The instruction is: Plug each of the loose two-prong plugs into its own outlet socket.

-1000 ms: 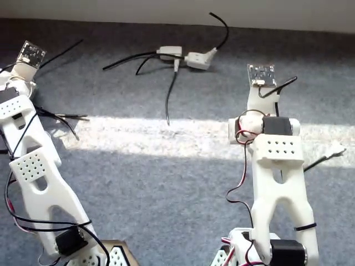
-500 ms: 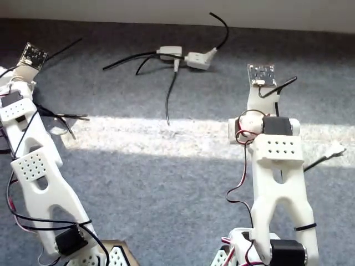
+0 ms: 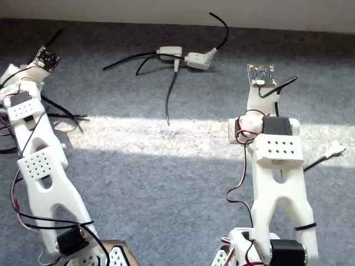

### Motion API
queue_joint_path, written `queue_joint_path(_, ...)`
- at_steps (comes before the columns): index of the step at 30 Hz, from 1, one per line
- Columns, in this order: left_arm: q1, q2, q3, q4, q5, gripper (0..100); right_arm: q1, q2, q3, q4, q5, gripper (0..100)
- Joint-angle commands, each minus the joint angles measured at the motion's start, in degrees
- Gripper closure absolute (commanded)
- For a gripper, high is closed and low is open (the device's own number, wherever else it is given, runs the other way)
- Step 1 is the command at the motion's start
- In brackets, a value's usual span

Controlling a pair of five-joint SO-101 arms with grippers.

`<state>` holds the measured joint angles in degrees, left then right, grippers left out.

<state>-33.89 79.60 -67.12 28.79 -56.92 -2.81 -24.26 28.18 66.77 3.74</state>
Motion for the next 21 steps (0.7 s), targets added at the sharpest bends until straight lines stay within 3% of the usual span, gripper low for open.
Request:
queue_joint_path(1, 7.3, 0.3, -5.9, 0.1, -0.6, 99, -0.5, -1.6, -0.7, -0.8, -0.5, 99.1)
queue_joint_path(13, 30.1, 0.6, -27.8, 0.1, 6.9, 99, -0.1, -1.6, -0.3, -0.8, -0.5, 99.1)
queue_joint_path(21, 41.9, 0.7, -28.0, 0.1, 6.7, 99, -0.1, -1.6, -0.3, -0.8, -0.5, 99.1)
